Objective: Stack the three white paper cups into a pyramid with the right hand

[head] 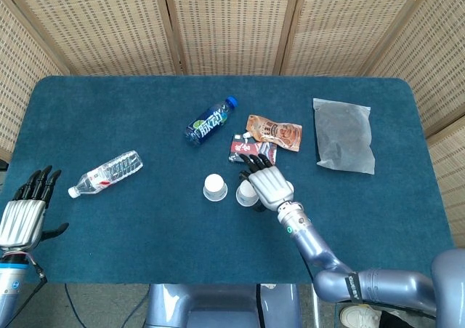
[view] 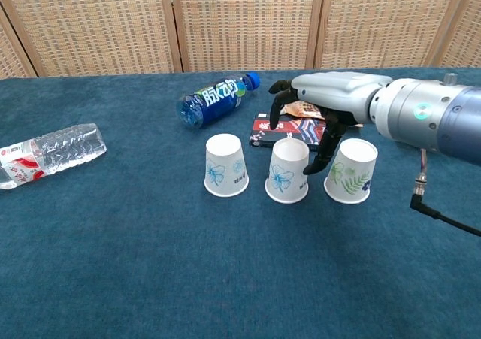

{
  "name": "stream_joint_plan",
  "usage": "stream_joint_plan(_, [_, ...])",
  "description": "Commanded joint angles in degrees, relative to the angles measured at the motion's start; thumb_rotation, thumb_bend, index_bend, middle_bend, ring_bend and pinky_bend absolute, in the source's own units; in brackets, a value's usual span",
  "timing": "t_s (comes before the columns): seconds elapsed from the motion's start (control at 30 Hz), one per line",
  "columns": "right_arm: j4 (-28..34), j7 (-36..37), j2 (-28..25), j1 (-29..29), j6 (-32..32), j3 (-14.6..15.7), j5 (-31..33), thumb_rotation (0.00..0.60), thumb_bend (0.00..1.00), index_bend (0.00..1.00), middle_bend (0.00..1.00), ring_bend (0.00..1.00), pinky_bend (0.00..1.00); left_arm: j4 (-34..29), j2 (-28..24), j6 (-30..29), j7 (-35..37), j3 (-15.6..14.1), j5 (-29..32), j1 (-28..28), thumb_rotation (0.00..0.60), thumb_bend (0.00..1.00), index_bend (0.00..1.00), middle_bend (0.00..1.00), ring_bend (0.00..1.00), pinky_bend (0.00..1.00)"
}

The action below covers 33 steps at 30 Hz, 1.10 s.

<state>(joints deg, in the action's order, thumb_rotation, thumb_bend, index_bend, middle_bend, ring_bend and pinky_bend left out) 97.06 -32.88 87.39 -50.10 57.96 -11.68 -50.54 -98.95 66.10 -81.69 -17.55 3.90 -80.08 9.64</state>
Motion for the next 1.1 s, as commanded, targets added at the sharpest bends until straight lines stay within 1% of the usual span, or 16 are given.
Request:
stream_joint_plan(0.03, [2.84, -1.71, -1.5, -0.11, 1.69, -0.52, 0.12, 0.6, 0.15, 0.33, 0.0, 0.0, 0.1, -0.03, -0.1, -0.01, 0.15, -0.01, 0.0, -0.04, 0.6, 0.14, 0.02, 0.0, 0.0, 0.17])
stream_joint_plan(0.13, [4.46, -2.48, -2.07, -0.48, 2.16, -0.84, 0.64, 0.6, 0.15, 0.32, 0.0, 0.0, 0.1, 0.03, -0.09, -0.04, 0.13, 0.04, 0.04, -0.03, 0.6, 0.14, 0.02, 0.0, 0.0, 0.17])
stream_joint_plan(0.3, [5.37, -3.01, -2.43, -1.06, 2.19, -1.1, 2.09, 0.6, 0.15, 0.32, 0.0, 0.0, 0.1, 0.09, -0.1, -0.04, 0.3, 0.14, 0.24, -0.04, 0.6, 0.14, 0.02, 0.0, 0.0, 0.17])
stream_joint_plan(0.77, [5.28, -4.2, -1.34, -4.02, 1.99, -2.38, 3.81, 0.6, 0.15, 0.32, 0.0, 0.0, 0.1, 0.31, -0.3, 0.25, 1.02, 0.39, 0.72, 0.08, 0.6, 0.14, 0.02, 0.0, 0.0, 0.17])
stream_joint_plan(1.1, [3.0, -4.5, 0.63, -6.23, 1.19, -2.95, 5.62, 0.6, 0.15, 0.31, 0.0, 0.0, 0.1, 0.37, -0.31, 0.38, 1.12, 0.52, 1.08, 0.13, 0.6, 0.14, 0.02, 0.0, 0.0, 0.17])
